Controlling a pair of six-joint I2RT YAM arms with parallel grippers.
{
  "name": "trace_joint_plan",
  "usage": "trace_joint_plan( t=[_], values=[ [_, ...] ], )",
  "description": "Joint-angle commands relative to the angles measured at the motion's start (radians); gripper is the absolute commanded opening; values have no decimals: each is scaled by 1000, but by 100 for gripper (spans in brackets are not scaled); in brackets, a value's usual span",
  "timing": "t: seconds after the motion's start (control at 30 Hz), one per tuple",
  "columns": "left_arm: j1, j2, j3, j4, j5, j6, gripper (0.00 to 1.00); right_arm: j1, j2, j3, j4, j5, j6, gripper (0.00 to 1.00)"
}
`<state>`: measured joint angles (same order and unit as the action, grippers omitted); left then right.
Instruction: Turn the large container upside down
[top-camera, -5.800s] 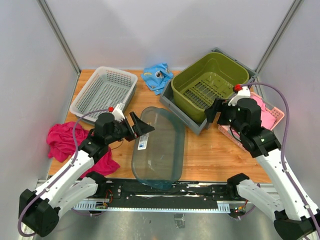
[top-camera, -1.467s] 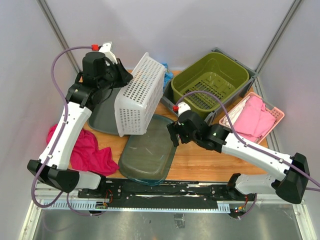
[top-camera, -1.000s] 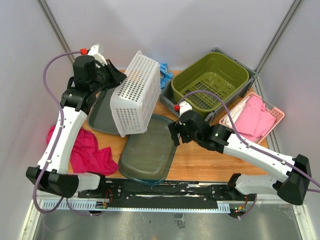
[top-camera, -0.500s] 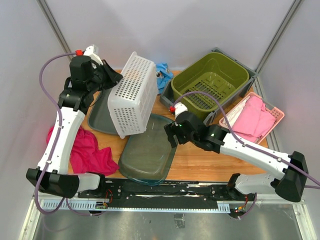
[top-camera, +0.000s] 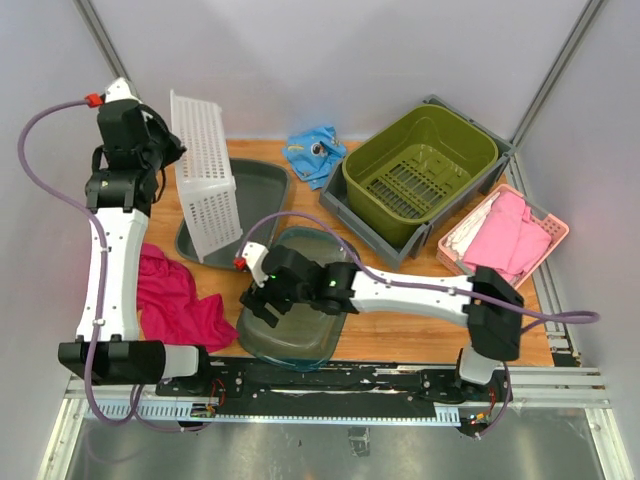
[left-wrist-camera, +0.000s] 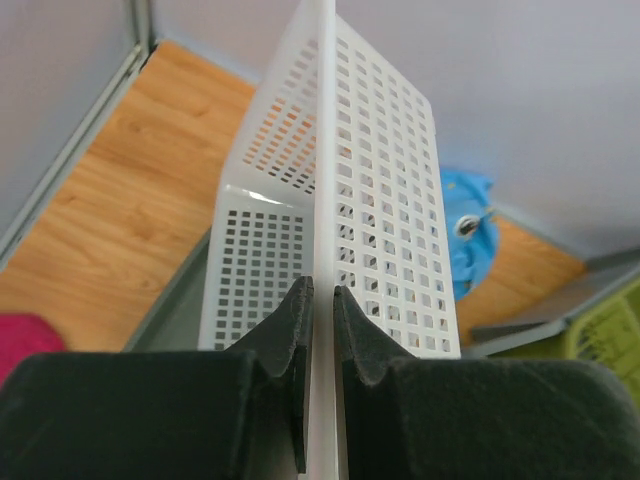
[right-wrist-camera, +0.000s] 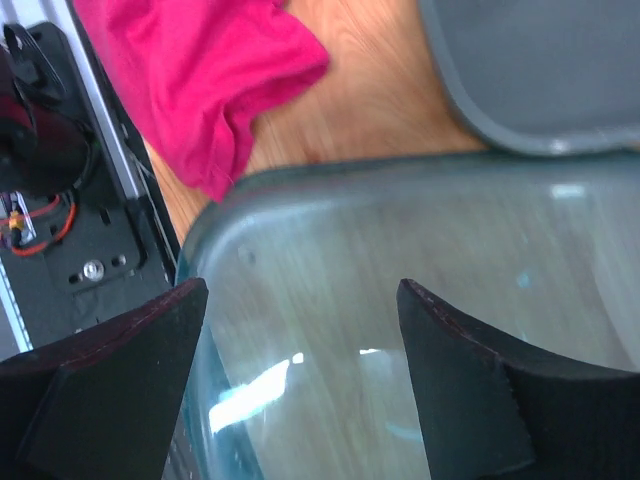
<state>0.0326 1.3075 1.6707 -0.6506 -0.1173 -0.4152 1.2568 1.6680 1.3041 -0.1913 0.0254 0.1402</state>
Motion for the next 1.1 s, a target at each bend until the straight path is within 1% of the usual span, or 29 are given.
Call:
trace_joint_plan(
  t=[0.0,0.17,0.27,0.37,0.47,0.57,0.67,0.7,0.73,0.8,0.83,0.87,0.93,0.97,1.0,1.07],
  values=[
    [7,-15,-93,132,-33,70,0,7,137,126,91,-133,-56,77],
    [7,3,-142,193,-82,141,0,15,263,220,143,-153,-54,76],
    [7,26,-160,237,-60,151,0,16,333,275,139,-190,-44,76],
    [7,75,-144,268,-7,164,0,18,381,292,126,-216,-33,75],
    [7,132,-111,262,41,180,0,18,381,259,90,-202,-32,75],
    [7,167,-108,258,82,202,0,16,340,185,48,-169,-49,76],
    [7,179,-118,246,112,212,0,13,275,104,-31,-130,-66,76],
    [7,182,-117,238,121,214,4,11,248,77,-57,-127,-64,76],
    [7,183,-116,226,124,213,14,10,217,45,-80,-125,-65,77],
    [7,182,-101,201,130,213,40,10,156,-18,-115,-132,-73,76],
    [7,179,-88,187,133,213,57,10,125,-45,-145,-130,-75,76],
    [7,176,-77,173,139,213,67,10,94,-68,-169,-124,-76,77],
    [6,158,-60,145,147,214,84,10,21,-99,-223,-111,-74,76],
    [6,145,-55,137,147,214,89,10,-23,-112,-244,-104,-73,77],
    [4,132,-52,133,147,216,92,10,-71,-125,-261,-93,-72,77],
    [-9,104,-42,121,144,223,95,10,-164,-147,-289,-45,-63,79]
  ],
)
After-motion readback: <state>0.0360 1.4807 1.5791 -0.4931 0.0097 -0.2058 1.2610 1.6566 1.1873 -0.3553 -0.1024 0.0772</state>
